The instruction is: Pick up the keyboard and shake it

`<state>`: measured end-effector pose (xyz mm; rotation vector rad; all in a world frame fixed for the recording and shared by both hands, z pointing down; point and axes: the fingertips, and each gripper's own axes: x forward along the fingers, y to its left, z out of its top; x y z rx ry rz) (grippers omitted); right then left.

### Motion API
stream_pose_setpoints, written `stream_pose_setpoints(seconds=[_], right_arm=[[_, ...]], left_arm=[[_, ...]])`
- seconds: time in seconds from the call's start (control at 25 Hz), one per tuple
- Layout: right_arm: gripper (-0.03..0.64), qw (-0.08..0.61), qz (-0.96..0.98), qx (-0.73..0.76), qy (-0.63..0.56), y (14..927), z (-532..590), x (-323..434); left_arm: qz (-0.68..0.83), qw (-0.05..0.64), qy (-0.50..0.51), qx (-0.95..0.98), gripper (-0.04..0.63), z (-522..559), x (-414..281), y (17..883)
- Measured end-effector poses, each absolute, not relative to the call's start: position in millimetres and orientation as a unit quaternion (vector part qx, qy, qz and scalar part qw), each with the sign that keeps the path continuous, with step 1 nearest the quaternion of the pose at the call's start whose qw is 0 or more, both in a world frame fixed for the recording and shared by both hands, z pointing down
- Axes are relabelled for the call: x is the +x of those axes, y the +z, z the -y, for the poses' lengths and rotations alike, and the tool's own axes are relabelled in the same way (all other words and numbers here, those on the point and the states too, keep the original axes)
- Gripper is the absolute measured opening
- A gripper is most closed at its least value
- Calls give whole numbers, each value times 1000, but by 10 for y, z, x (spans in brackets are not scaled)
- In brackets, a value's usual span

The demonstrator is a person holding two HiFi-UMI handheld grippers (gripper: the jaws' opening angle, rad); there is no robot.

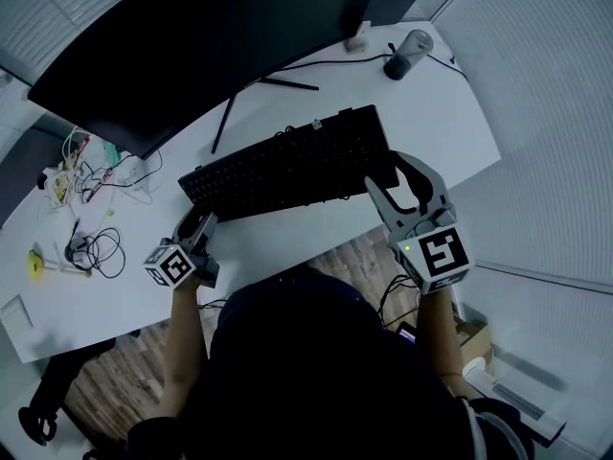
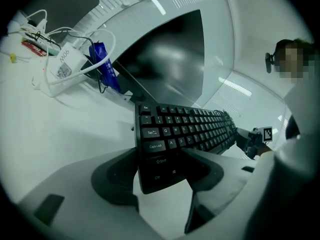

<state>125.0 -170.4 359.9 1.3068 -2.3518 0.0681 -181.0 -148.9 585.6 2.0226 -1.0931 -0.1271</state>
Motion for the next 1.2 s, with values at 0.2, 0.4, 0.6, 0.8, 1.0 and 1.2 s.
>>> stream_pose_setpoints(seconds=[0.2, 0.4, 0.6, 0.8, 1.0, 1.2], right_arm=[[212, 177, 858, 481, 32, 3513, 1745, 1347], [210, 92, 864, 487, 84, 3671, 1757, 1563], [208, 32, 853, 492, 171, 4076, 1703, 1784], [206, -5, 838, 478, 262, 4604, 1673, 1832], [202, -36, 822, 464, 330, 5004, 1601, 1805], [202, -35, 820, 468, 327, 4952, 1596, 1784]], left_arm=[[454, 364, -64, 811, 279, 1569, -1912, 5524], [486, 277, -17, 829, 279, 1659, -2076, 4881], [514, 184, 53, 836, 279, 1629, -2054, 4299], [529, 133, 100, 832, 279, 1616, -1970, 3970], [529, 81, 139, 833, 272, 1618, -1853, 3741], [532, 81, 137, 831, 272, 1635, -1885, 3759]])
